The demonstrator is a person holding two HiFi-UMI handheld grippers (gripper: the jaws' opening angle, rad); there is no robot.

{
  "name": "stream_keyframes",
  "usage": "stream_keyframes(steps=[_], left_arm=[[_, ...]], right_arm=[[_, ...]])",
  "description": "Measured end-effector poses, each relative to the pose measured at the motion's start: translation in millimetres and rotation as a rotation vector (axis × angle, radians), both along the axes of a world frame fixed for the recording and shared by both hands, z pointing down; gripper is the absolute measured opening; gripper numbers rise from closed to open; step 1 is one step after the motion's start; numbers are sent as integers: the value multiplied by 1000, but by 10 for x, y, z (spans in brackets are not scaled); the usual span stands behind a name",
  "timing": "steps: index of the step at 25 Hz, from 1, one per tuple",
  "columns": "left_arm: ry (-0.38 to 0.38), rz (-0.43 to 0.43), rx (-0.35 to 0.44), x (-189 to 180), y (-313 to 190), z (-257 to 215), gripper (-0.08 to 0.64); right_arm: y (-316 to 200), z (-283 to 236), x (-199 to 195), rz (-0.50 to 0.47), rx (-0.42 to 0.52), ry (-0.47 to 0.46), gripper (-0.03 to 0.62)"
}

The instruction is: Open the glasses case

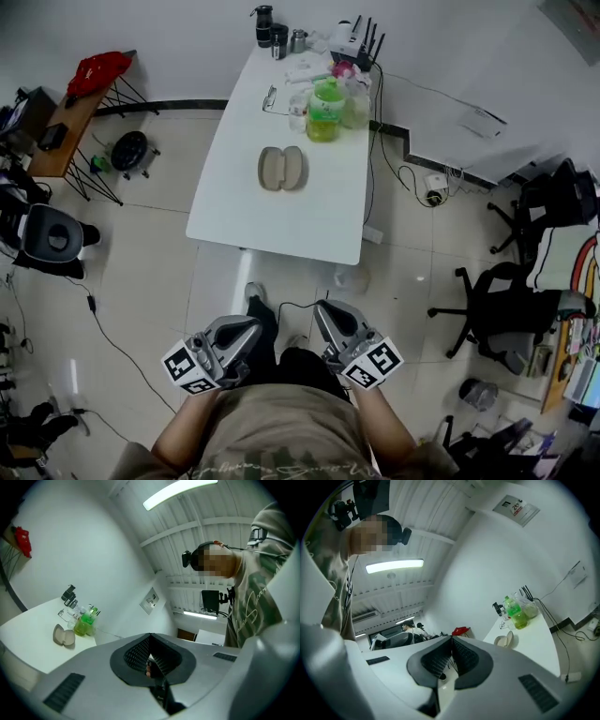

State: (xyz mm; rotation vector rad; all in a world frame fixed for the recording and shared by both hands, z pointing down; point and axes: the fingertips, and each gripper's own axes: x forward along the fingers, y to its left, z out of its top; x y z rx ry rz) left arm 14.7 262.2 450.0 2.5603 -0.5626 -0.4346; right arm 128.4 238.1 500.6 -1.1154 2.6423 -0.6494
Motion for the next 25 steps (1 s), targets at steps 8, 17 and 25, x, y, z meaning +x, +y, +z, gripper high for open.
stream_keyframes(steps=[8, 17, 25], left_arm=[[-46, 100, -3, 258, 583, -79, 5], [-116, 27, 112, 67, 543, -300, 5], [-93, -27, 105, -167, 506, -338, 5]], right_arm=[[514, -407, -145, -11, 65, -26, 9], [521, -911, -395, 14, 184, 44, 9], [538, -880, -742, -50, 197, 141, 9]])
